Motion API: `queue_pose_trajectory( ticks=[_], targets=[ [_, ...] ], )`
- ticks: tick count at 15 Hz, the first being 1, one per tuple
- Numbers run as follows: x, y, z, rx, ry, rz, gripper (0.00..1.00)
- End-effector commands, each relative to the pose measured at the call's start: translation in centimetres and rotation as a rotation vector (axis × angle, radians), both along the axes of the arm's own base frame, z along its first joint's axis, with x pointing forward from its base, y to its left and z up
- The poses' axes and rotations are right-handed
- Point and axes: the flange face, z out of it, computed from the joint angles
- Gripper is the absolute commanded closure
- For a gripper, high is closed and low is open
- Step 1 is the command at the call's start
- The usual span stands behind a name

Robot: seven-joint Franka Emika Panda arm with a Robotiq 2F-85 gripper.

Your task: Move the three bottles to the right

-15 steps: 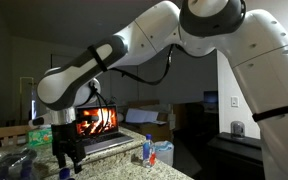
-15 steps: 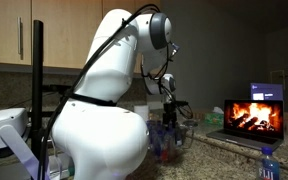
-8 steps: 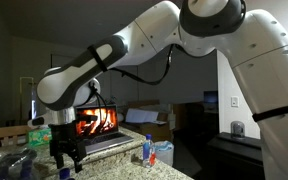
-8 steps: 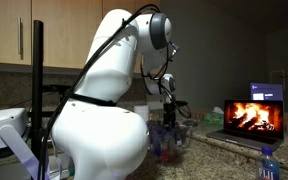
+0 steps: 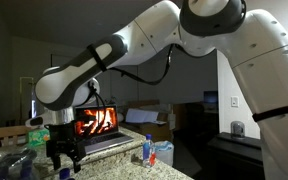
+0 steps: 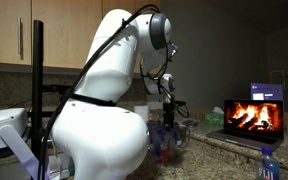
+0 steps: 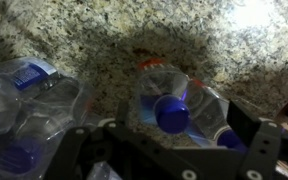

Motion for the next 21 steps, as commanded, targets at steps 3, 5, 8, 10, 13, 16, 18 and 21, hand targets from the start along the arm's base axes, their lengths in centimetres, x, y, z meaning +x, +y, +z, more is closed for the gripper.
queue_pose_trajectory(
  ticks=[3, 5, 8, 10, 13, 16, 18, 21],
  targets=[
    [-0.1, -0.3, -0.3, 0.030, 0.001, 0.043, 0.00],
    [-0.1, -0.4, -0.6, 0.032, 0.009, 0.042, 0.00],
    [0.0, -0.3, -0.9, 0.034, 0.018, 0.045, 0.33],
    [0.1, -0.2, -1.1, 0.034, 0.021, 0.042, 0.46],
    [0.3, -0.2, -1.2, 0.033, 0.026, 0.037, 0.67],
    [0.5, 0.0, -1.4, 0.028, 0.032, 0.029, 0.85],
    [0.7, 0.0, -1.1, 0.027, 0.027, 0.021, 0.85],
    [0.9, -0.2, -0.2, 0.021, 0.015, -0.013, 0.85]
  ],
)
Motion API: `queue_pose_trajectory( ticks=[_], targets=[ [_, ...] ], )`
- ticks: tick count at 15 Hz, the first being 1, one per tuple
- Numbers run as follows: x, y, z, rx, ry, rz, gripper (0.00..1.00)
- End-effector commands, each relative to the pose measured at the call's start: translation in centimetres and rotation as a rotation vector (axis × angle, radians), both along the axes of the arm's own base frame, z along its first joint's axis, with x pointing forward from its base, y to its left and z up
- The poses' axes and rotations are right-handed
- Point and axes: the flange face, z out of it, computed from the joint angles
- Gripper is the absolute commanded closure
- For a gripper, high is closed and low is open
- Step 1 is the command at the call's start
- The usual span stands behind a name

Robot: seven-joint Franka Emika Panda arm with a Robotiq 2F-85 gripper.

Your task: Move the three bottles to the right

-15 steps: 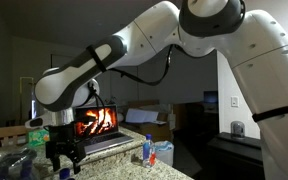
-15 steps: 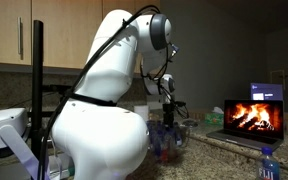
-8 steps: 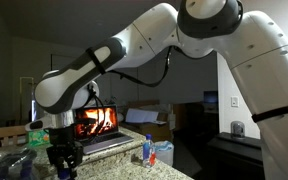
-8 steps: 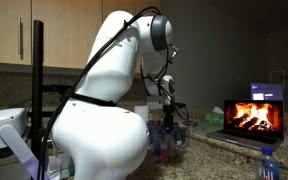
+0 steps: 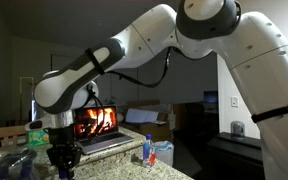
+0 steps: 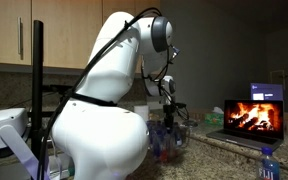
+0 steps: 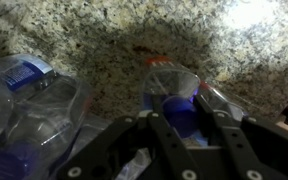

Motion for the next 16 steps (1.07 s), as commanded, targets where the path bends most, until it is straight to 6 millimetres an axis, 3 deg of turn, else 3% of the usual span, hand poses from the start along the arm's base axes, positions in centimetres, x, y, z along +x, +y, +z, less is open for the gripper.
queue_pose_trajectory(
  ticks=[1, 8, 12, 13, 16],
  targets=[
    [0.6, -0.5, 1.5, 0.010, -0.015, -0.051, 0.85],
    [2.6, -3.0, 7.0, 0.011, -0.087, -0.406, 0.85],
    [1.2, -5.1, 9.4, 0.024, -0.115, -0.620, 0.85],
    [2.9, -4.2, 8.2, 0.012, -0.100, -0.527, 0.65],
    [2.1, -4.7, 9.3, 0.013, -0.117, -0.584, 0.65]
  ],
)
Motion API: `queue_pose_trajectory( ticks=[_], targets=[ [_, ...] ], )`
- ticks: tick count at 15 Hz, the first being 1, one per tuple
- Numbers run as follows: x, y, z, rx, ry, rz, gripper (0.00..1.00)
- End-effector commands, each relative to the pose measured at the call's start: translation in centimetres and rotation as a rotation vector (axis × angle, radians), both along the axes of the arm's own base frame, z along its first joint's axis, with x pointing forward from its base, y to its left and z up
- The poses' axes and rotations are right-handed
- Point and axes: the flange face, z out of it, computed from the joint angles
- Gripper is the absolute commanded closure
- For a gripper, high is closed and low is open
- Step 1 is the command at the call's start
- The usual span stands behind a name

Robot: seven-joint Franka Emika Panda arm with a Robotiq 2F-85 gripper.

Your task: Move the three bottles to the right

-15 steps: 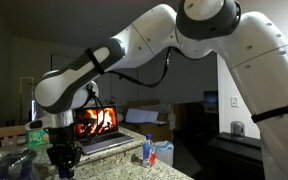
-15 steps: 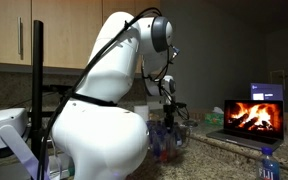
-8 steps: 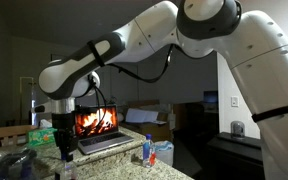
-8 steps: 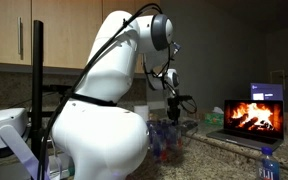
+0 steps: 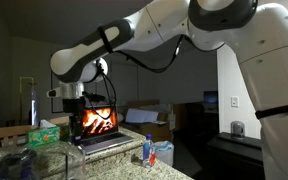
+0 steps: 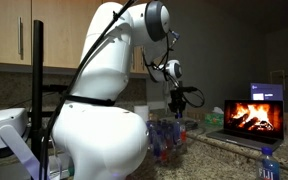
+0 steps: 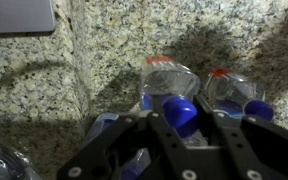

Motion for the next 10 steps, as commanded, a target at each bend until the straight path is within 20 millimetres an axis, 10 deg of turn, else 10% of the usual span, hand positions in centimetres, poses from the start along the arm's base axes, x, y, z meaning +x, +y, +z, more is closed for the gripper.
queue_pose_trajectory(
  ticks=[1, 2, 10],
  targets=[
    [-0.1, 0.1, 0.1, -0.001, 0.001, -0.003, 0.65],
    [-0.2, 0.0, 0.0, -0.002, 0.003, -0.006, 0.86],
    [-1.2, -6.0, -1.7, 0.193, 0.061, -0.454, 0.86]
  ],
)
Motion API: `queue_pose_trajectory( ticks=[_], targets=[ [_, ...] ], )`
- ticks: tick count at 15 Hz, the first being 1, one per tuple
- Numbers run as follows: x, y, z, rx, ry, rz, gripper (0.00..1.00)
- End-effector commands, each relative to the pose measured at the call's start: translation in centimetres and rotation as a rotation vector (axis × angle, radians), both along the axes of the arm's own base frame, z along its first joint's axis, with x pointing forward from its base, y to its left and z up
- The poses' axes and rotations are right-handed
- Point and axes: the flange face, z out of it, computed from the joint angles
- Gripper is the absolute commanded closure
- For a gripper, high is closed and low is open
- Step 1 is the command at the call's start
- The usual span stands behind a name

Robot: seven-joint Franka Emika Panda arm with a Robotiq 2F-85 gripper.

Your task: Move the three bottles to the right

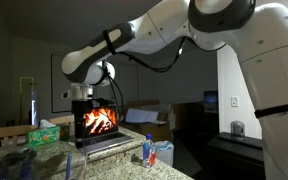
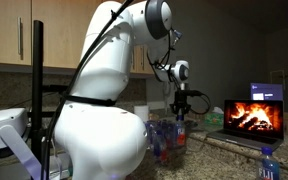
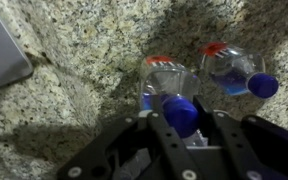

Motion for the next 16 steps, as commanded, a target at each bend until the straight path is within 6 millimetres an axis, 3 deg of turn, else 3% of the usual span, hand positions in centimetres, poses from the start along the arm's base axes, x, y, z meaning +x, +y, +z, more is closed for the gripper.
queue_pose_trajectory(
  ticks=[1, 6, 7, 9, 10, 13, 16],
  targets=[
    [-2.1, -3.7, -1.0, 0.064, -0.010, -0.189, 0.86],
    [-3.1, -7.8, -2.6, 0.128, -0.062, -0.423, 0.86],
    [-1.6, -6.9, -2.8, 0.096, -0.030, -0.333, 0.65],
    [-2.1, -7.7, -3.0, 0.104, -0.046, -0.378, 0.65],
    [-2.2, -7.7, -3.0, 0.107, -0.047, -0.383, 0.86],
    [-0.6, -9.8, -2.1, 0.016, -0.073, -0.577, 0.87],
    [0.4, -13.6, -0.9, -0.059, -0.073, -0.735, 0.88]
  ],
)
